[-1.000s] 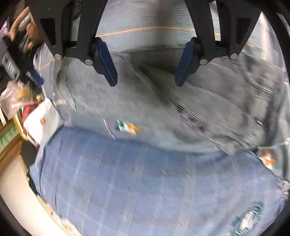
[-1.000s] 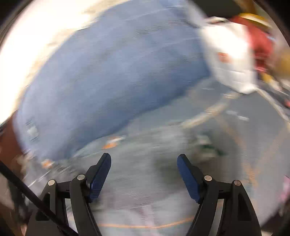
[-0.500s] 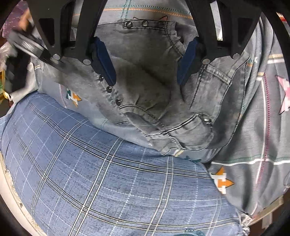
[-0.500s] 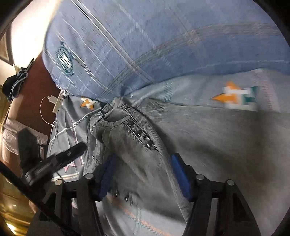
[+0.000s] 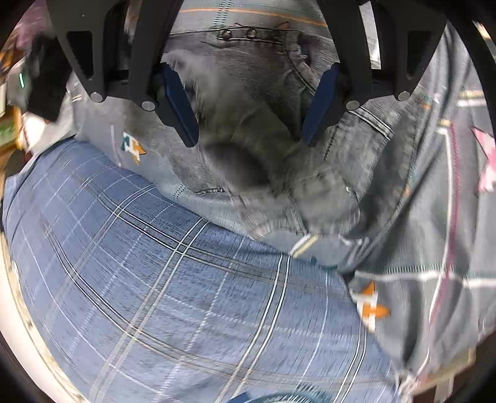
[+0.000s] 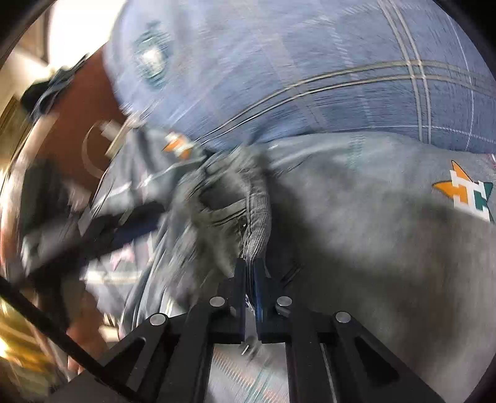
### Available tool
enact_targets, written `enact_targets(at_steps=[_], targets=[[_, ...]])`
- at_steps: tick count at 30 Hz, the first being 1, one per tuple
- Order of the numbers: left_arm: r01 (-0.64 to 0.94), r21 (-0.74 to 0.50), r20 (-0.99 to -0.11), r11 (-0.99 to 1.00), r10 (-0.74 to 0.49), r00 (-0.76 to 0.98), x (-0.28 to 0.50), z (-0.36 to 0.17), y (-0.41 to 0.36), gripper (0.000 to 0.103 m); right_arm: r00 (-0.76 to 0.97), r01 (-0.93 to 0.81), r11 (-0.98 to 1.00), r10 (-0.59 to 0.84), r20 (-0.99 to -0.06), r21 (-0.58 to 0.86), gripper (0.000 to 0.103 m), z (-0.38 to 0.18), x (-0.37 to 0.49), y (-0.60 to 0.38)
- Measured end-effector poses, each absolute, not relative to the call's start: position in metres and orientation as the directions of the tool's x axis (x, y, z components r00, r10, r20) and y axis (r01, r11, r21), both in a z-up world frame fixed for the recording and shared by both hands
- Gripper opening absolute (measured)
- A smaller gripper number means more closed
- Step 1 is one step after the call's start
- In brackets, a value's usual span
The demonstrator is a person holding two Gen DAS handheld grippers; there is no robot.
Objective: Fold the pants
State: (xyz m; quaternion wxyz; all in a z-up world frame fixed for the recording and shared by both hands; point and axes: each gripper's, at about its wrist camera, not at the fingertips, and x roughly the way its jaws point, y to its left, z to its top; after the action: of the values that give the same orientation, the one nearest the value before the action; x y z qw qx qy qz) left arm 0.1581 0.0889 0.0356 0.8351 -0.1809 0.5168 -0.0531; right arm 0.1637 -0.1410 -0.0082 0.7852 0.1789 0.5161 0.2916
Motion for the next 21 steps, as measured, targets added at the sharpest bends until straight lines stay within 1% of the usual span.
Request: enact_targets(at_steps=[2, 5, 8, 9, 11, 13, 15, 16, 17, 18, 19, 20, 21], targets=[[-0.064, -0.342, -0.848, 0.938, -0.279, 0.451, 0.156, 0.035, 0.082, 0.069, 0.278, -0.329, 0.770, 0.632, -0.723, 0.546, 0.005, -0.009, 0.133, -0.126], [-0.011, -0.323, -0.866, 0.946, -0.291, 0.406, 0.159, 0.028, 0.070, 0.069, 0.248, -0.332, 0.740, 0.667, -0.703, 0.585, 0.005, -0.020, 0.115, -0.116], [0.013, -0.220, -0.892, 0.975, -0.207, 0.403, 0.166, 0.023, 0.057, 0.069, 0.204, -0.306, 0.721, 0.688, -0.697, 0.622, 0.005, -0.034, 0.117, -0.116], [0.027, -0.162, -0.907, 0.986, -0.159, 0.391, 0.171, 0.020, 0.049, 0.069, 0.206, -0.302, 0.722, 0.687, -0.696, 0.623, 0.005, -0.036, 0.117, -0.119], [0.037, -0.085, -0.926, 0.996, -0.093, 0.365, 0.181, 0.014, 0.038, 0.069, 0.181, -0.275, 0.701, 0.710, -0.681, 0.658, 0.005, -0.042, 0.121, -0.124], [0.040, -0.058, -0.945, 0.997, -0.068, 0.319, 0.192, 0.007, 0.028, 0.069, 0.168, -0.262, 0.692, 0.719, -0.674, 0.673, 0.005, -0.046, 0.124, -0.124], [0.096, -0.026, -0.958, 0.995, -0.052, 0.281, 0.203, 0.003, 0.006, 0.069, 0.154, -0.263, 0.681, 0.729, -0.667, 0.683, 0.006, -0.048, 0.126, -0.118], [0.121, 0.013, -0.960, 0.993, -0.021, 0.278, 0.205, 0.000, -0.001, 0.069, 0.148, -0.260, 0.675, 0.734, -0.663, 0.690, 0.006, -0.049, 0.127, -0.118], [0.153, 0.099, -0.961, 0.983, 0.054, 0.273, 0.209, -0.007, -0.012, 0.069, 0.145, -0.255, 0.672, 0.737, -0.660, 0.695, 0.006, -0.048, 0.125, -0.118], [0.174, 0.203, -0.955, 0.964, 0.155, 0.255, 0.212, -0.018, -0.019, 0.055, 0.144, -0.248, 0.669, 0.741, -0.656, 0.701, 0.006, -0.048, 0.125, -0.121], [0.173, 0.251, -0.948, 0.952, 0.206, 0.244, 0.213, -0.026, -0.020, 0.043, 0.145, -0.244, 0.669, 0.741, -0.656, 0.702, 0.006, -0.048, 0.126, -0.122], [0.159, 0.273, -0.945, 0.949, 0.234, 0.227, 0.212, -0.032, -0.016, 0.031, 0.147, -0.242, 0.672, 0.738, -0.659, 0.700, 0.006, -0.048, 0.127, -0.125], [0.132, 0.247, -0.953, 0.960, 0.217, 0.212, 0.209, -0.036, -0.007, 0.025, 0.152, -0.243, 0.677, 0.734, -0.662, 0.695, 0.006, -0.047, 0.127, -0.127]])
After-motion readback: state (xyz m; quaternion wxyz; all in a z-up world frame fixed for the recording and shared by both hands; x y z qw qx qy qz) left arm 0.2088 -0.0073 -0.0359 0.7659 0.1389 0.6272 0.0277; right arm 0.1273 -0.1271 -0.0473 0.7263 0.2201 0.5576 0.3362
